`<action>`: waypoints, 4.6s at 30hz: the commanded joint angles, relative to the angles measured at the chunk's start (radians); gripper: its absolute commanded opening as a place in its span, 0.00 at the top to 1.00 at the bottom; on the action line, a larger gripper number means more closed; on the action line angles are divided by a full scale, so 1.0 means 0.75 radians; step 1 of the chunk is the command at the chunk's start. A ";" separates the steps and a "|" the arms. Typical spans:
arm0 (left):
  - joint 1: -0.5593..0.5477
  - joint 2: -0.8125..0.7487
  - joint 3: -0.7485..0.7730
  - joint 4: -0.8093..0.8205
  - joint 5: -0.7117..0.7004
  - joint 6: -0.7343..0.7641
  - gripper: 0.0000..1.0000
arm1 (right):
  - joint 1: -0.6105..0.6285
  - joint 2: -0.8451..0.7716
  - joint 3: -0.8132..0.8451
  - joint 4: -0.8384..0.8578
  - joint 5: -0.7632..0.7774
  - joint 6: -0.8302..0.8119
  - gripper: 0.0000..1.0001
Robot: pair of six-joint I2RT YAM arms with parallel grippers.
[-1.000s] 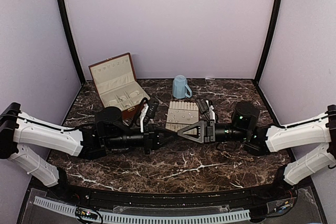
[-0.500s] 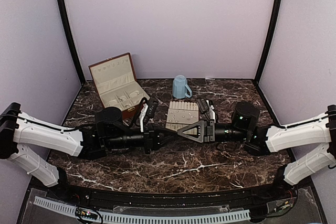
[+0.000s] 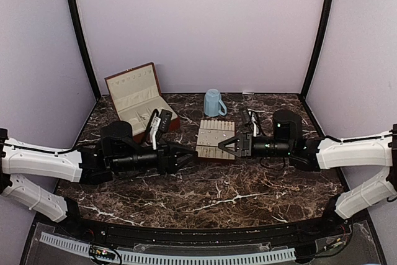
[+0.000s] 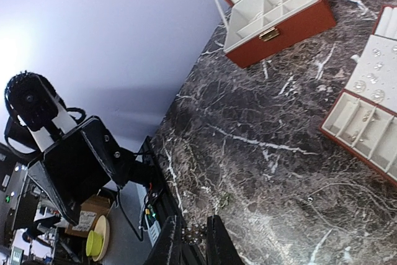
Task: Organize the mixed jewelry
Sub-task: Pass from the left arm to the right, then insert the earring into the earring holder.
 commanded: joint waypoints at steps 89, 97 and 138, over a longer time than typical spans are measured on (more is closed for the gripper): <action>0.737 -0.073 0.440 -1.014 0.026 0.602 0.42 | -0.274 0.890 0.944 -1.083 0.440 -0.535 0.90; 0.736 -0.073 0.439 -1.014 0.024 0.602 0.42 | -0.269 0.906 0.955 -1.091 0.440 -0.544 0.90; 0.737 -0.077 0.440 -1.018 0.024 0.604 0.41 | -0.242 0.908 1.013 -1.205 0.456 -0.594 0.90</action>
